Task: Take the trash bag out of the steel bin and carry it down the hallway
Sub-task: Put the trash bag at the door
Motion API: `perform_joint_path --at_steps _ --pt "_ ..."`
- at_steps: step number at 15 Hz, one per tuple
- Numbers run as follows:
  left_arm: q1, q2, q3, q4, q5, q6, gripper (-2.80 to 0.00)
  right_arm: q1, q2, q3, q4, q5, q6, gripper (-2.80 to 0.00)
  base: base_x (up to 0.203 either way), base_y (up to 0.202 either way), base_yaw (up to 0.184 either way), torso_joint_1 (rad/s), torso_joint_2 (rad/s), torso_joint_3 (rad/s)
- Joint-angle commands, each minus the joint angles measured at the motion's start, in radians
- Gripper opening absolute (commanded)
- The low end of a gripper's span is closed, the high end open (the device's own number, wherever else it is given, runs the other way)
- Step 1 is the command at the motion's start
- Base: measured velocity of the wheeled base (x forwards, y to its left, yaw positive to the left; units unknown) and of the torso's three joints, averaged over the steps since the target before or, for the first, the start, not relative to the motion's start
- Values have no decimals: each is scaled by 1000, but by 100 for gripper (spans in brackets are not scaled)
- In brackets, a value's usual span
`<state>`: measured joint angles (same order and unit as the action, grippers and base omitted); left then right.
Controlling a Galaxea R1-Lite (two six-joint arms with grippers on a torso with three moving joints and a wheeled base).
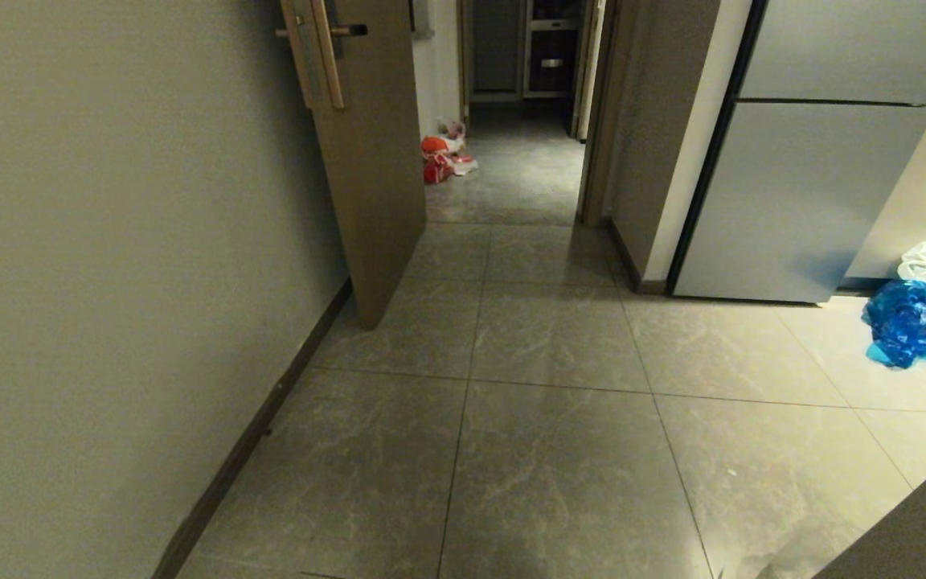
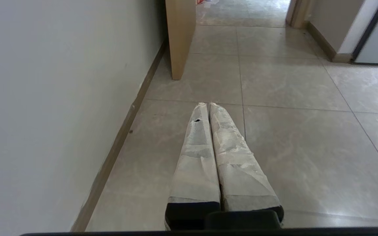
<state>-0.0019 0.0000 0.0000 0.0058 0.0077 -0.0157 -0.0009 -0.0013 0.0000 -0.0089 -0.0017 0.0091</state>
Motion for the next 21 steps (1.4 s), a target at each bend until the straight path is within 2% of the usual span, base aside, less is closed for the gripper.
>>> perform_joint_path --at_steps 1,21 --pt "0 0 2 0 0 0 -280 -1 -2 3 0 0 0 -280 192 0 1 2 11 1" --pt "-1 0 2 0 0 -3 -280 0 -2 3 0 0 0 -280 191 0 1 5 1 1"
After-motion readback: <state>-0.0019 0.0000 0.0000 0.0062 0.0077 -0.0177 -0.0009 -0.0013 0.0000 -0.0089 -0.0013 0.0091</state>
